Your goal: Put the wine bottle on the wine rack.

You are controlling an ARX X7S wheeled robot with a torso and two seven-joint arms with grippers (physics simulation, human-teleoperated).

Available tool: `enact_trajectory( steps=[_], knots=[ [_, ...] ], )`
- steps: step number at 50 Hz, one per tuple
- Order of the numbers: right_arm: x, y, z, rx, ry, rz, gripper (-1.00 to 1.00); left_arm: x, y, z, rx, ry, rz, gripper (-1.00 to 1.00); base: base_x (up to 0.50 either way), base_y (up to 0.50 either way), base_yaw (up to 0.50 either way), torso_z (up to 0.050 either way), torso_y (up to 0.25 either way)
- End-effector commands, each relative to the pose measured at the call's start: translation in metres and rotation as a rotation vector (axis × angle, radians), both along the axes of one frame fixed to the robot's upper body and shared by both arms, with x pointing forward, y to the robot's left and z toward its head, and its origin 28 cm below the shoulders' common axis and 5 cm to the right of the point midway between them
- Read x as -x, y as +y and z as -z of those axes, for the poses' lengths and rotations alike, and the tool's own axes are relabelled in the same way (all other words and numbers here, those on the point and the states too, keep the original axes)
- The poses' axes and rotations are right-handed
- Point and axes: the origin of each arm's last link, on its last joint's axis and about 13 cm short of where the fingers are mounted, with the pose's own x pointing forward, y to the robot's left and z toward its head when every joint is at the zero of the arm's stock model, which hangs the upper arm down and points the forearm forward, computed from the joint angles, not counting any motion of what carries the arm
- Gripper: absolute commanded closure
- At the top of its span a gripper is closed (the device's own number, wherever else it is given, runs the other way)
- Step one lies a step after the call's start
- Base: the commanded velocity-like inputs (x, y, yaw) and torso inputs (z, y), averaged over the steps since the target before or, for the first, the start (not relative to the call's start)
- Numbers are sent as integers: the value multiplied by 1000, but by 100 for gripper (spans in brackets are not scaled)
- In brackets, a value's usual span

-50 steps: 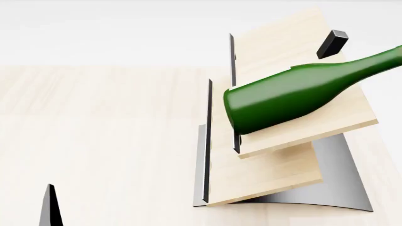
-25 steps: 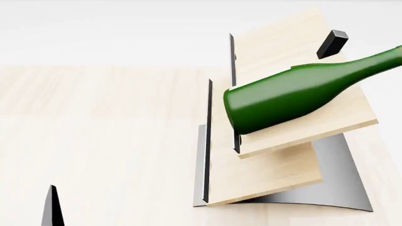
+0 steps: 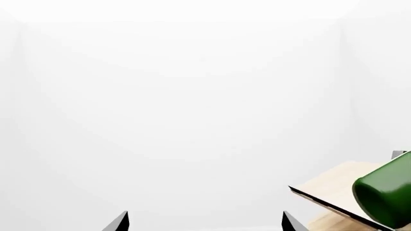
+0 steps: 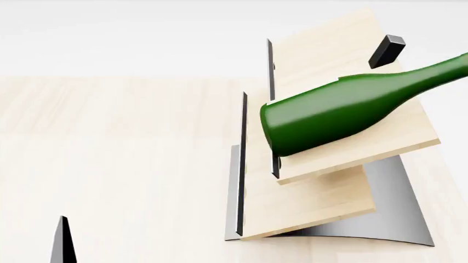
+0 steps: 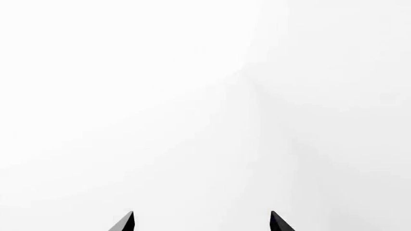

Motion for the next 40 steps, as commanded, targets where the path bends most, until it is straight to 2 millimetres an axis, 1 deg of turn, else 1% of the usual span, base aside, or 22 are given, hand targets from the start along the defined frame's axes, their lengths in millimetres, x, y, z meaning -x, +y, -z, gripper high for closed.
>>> enact_trajectory(
  steps=[1, 11, 20, 23, 26, 31, 34, 40],
  knots=[
    [27, 1, -14, 46, -113, 48, -100, 0, 0, 0, 0, 1, 0, -100, 0, 0, 0, 0, 0],
    [42, 3, -19, 54, -167, 44, -100, 0, -1, 1, -2, 2, 3, -100, 0, 0, 0, 0, 0],
    [66, 7, -28, 53, -286, 18, -100, 0, -1, 1, -1, 3, 4, -100, 0, 0, 0, 0, 0],
    [71, 7, -30, 50, -308, 12, -100, 0, -1, 1, 0, 2, 4, -100, 0, 0, 0, 0, 0],
    [79, 9, -32, 29, -343, -44, -100, 1, -1, 2, 0, 2, 5, -100, 0, 0, 0, 0, 0],
    [91, 8, -35, 7, -399, -66, -100, 0, -1, 1, 0, 2, 5, -100, 0, 0, 0, 0, 0],
    [102, 10, -37, -2, -461, -93, -100, 0, -1, 2, 0, 3, 6, -100, 0, 0, 0, 0, 0],
    [118, 11, -40, -4, -530, -125, -100, 0, -1, 2, 1, 2, 5, -100, 0, 0, 0, 0, 0]
  ],
)
